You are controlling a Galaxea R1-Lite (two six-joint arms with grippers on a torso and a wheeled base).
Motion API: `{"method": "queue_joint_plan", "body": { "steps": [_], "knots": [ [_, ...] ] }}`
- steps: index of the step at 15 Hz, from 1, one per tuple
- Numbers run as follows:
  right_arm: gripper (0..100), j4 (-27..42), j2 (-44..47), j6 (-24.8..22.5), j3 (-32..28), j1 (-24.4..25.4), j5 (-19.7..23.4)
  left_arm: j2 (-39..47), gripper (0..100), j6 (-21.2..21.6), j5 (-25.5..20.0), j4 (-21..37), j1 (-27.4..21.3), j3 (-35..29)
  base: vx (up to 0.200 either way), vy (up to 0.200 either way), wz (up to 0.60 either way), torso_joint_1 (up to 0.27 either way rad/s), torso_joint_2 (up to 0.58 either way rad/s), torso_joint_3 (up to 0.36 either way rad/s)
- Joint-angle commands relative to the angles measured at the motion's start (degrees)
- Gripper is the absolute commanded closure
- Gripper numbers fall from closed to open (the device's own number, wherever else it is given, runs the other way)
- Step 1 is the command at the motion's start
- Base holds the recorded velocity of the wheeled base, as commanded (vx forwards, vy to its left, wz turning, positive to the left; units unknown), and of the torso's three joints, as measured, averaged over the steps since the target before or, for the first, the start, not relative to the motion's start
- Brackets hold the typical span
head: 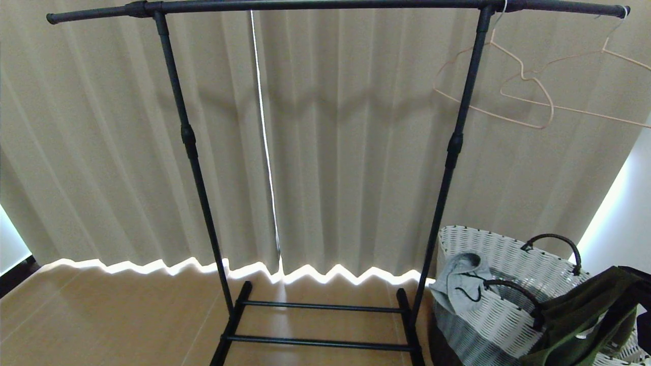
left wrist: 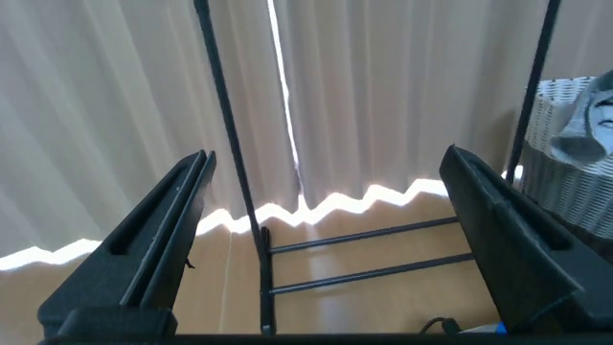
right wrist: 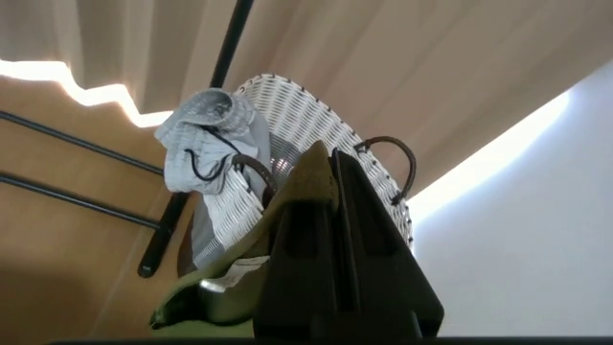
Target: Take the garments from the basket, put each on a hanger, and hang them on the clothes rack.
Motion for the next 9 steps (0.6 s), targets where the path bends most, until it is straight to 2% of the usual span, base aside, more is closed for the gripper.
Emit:
{"method": "queue_joint_plan", "body": {
  "steps": [1,3,5,7,8,9],
  "knots": [
    [100,0.0,0.0,0.1,-1.6,1.2,0.0,0.1,0,0.2,-2.3,-0.5,0.0,0.0,0.000,0.000,0.00,0.000,0.00,0.000],
    [100,0.0,0.6,0.8,-4.0,4.7,0.1,2.4,0,2.6,-9.1,-0.6,0.0,-5.2,0.000,0.000,0.00,0.000,0.00,0.000],
    [100,0.4,0.6,1.6,-7.0,8.4,0.0,10.6,0,4.2,-9.4,-0.7,0.0,-12.4,0.000,0.000,0.00,0.000,0.00,0.000],
    [100,4.6,0.4,2.1,-11.4,10.7,0.1,20.7,0,4.7,-9.4,-0.7,-0.1,-20.0,0.000,0.000,0.00,0.000,0.00,0.000],
    [100,6.3,0.4,2.9,-12.9,11.5,0.1,23.7,0,5.2,-9.4,-0.7,-0.1,-21.5,0.000,0.000,0.00,0.000,0.00,0.000],
    [100,8.8,0.5,6.5,-15.6,15.0,0.6,30.9,0,6.1,-9.3,-0.7,0.0,-24.3,0.000,0.000,0.00,0.000,0.00,0.000]
  ]
}}
